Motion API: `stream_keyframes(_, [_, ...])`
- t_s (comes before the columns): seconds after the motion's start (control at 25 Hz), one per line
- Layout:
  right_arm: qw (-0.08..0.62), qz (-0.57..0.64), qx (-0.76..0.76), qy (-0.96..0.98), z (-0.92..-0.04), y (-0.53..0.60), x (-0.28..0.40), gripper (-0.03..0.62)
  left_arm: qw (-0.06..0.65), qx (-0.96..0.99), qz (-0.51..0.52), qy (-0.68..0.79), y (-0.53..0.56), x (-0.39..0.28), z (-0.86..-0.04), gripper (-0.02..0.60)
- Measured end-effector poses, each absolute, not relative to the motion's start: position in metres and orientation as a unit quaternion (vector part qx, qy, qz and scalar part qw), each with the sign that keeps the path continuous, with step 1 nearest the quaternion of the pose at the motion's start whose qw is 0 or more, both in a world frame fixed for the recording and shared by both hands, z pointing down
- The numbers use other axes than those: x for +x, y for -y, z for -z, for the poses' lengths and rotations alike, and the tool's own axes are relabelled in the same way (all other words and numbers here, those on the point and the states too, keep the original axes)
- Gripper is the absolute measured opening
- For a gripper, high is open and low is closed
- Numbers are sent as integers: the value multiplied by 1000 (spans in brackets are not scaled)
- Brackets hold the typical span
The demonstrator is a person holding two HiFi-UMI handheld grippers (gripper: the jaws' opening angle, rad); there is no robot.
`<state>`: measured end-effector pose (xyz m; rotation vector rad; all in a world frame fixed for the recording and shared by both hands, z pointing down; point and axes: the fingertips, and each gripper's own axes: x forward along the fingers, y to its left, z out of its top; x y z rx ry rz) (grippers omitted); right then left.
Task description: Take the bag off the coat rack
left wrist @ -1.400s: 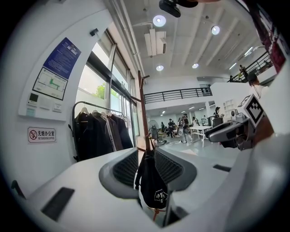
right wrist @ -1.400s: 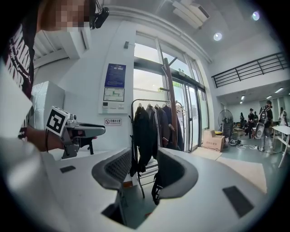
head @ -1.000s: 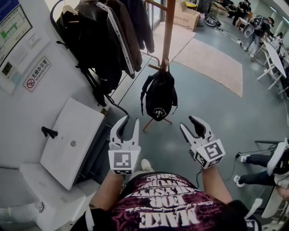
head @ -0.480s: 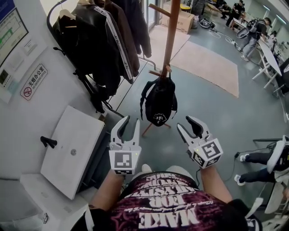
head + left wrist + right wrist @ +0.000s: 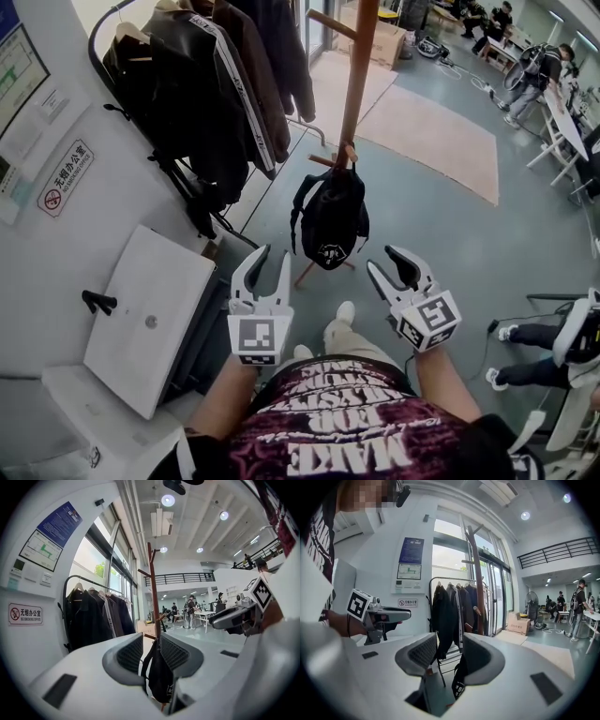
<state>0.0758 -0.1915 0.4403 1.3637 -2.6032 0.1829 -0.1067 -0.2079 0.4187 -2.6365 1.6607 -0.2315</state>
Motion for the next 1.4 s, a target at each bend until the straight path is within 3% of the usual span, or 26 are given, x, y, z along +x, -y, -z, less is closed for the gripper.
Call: stream_keyframes(1.4, [109,-107,415,897,-488,381,99,179,-7,-855,99,-510,368,-23,-450,101])
